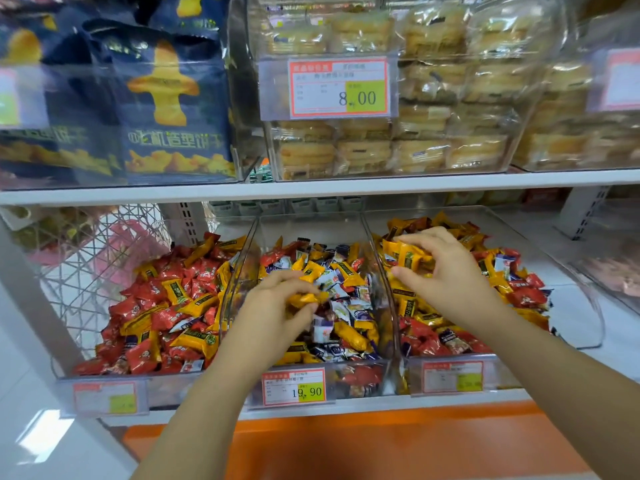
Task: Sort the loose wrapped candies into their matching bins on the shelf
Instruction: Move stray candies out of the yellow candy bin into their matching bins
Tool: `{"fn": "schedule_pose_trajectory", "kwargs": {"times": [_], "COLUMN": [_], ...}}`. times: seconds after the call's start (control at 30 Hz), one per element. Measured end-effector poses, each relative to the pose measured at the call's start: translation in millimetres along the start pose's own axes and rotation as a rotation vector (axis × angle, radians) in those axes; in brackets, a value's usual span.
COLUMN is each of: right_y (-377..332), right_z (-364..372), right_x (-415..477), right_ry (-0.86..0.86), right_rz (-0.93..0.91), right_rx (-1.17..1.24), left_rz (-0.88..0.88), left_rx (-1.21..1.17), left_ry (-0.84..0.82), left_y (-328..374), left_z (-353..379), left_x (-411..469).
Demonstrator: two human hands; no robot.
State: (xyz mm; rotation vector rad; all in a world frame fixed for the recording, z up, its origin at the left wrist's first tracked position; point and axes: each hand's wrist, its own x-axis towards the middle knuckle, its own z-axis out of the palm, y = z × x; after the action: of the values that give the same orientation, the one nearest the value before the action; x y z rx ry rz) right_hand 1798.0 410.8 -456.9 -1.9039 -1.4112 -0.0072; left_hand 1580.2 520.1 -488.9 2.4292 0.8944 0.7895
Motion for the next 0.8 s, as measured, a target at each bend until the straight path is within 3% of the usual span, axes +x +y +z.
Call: {"fn": "schedule_pose_trajectory", "kwargs": {"times": [0.1,0.23,0.5,0.7,0.8], "right_y": [20.0,45.3,76.6,74.5,72.9], "right_z": [-7.4,-17.9,-38.2,-44.7,-40.2], "right_x": [1.7,5.9,-2.1,-10.6,-11.7], "right_ry": [-0.023,0.037,0.052,-0.048,-0.14], "right_rz": [0.106,0.205,0.248,0.119,0.172], "right_rx": [-0.101,-0.128,-0.19,0.027,0.121], "left_rz": [0.03,0.097,0.217,0.277,0.253], "left_rx": [-0.086,-0.186,-0.185,-0.109,-0.114], "left_ry": [0.158,0.216,0.036,-0.062,-0.079], "left_y": [12.5,43.7,99.9,109.7,112.4], "left_z": [-5.1,6.0,58.8,84.5,92.6], "left_x": [2.7,17.5,62.4,77.8,83.4]}}
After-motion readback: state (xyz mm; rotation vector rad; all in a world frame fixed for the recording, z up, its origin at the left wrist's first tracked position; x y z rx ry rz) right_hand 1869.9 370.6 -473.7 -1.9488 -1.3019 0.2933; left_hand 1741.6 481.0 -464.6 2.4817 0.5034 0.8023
